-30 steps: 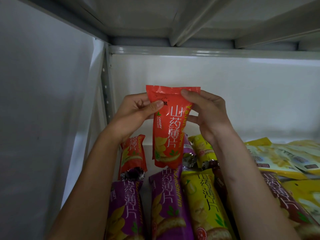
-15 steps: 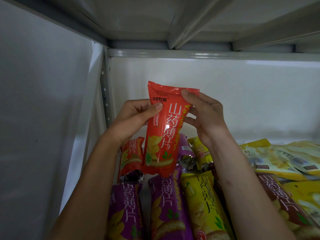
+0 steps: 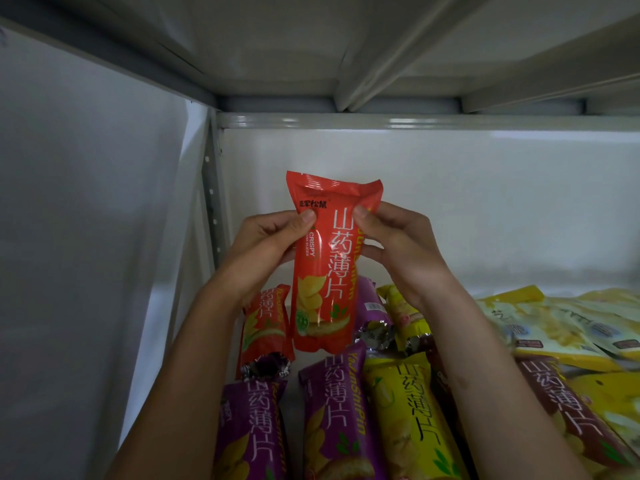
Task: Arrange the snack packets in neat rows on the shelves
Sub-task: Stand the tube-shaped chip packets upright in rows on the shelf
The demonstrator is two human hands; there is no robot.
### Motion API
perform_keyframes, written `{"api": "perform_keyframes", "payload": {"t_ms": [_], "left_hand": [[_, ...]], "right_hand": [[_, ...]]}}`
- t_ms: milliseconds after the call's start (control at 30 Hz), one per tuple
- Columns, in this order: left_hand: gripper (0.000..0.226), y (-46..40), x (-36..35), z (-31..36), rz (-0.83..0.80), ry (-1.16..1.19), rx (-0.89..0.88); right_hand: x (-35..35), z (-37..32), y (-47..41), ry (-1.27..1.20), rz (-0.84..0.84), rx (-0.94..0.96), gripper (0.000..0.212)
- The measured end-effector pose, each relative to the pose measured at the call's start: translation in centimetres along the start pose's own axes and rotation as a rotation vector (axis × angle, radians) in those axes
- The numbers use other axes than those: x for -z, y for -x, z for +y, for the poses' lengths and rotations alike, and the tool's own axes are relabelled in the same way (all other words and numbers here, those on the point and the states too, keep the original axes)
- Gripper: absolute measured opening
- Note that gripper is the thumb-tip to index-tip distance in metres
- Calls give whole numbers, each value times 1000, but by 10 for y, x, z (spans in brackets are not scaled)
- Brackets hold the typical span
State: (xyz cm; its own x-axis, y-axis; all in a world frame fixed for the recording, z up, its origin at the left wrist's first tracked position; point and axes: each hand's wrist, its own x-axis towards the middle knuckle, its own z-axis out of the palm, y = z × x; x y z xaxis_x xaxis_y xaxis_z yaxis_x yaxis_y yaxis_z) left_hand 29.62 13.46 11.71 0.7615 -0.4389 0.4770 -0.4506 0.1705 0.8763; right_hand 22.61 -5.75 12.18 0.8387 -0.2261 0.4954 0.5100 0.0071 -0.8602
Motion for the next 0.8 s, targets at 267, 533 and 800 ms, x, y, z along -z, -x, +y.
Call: {"api": "perform_keyframes", "payload": {"t_ms": [267,533,800], "left_hand": [[42,-2,2,-5,42,-35,-22],[46,-2,-3,-6,-18,4,60],[42,-2,-6,-5,49,-39,104]], "right_hand": [[-1,1,0,14,-86,-48,36],[0,5,1,59,-61,-70,26],[2,4,1,44,-152,-191,46]]}}
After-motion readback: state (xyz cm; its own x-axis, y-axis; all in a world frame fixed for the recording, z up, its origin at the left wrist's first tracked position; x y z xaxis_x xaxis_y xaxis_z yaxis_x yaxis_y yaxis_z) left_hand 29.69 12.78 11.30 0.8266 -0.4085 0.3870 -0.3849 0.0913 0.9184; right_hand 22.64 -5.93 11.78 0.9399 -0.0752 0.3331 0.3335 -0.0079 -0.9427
